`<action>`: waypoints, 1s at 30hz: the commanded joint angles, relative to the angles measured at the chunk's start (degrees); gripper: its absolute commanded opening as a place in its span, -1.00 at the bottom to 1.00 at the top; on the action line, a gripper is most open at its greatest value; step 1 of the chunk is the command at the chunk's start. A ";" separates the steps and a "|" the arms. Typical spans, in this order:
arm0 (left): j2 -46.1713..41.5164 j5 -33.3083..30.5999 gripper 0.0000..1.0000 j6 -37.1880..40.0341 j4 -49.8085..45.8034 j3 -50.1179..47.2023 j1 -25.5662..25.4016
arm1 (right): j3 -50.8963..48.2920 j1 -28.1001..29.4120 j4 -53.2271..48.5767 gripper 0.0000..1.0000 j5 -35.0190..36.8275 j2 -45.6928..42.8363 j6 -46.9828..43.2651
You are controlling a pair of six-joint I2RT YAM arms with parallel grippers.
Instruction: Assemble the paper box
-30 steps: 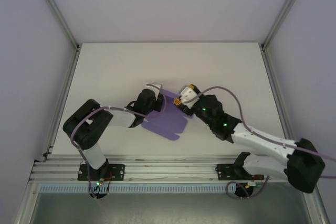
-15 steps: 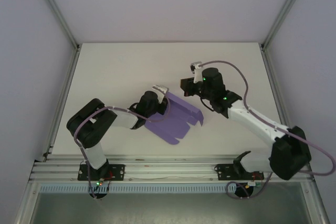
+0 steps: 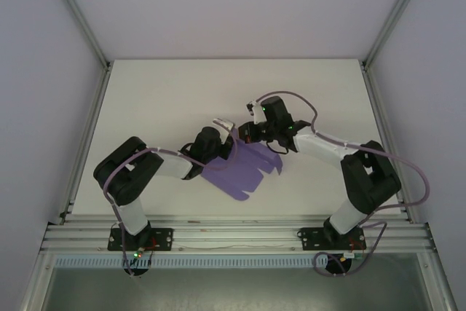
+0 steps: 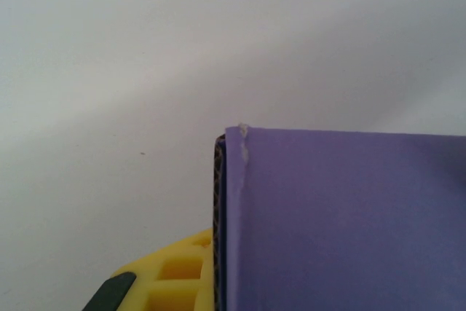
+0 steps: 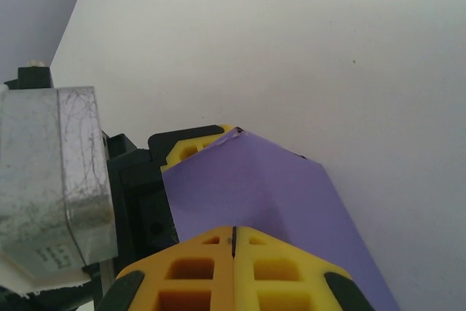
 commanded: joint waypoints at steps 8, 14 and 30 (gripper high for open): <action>-0.11 -1.43 -0.66 -0.19 -2.11 -0.69 -0.95 | -1.07 0.23 -10.61 -1.00 7.04 6.37 -7.78; -0.98 -2.22 -0.46 -1.89 0.07 -3.32 0.11 | -0.68 0.23 -11.46 -1.00 7.54 7.16 -8.63; -0.10 -8.17 -0.99 -4.74 -0.86 1.42 0.64 | -0.73 3.21 -12.69 -1.00 6.76 5.23 -11.18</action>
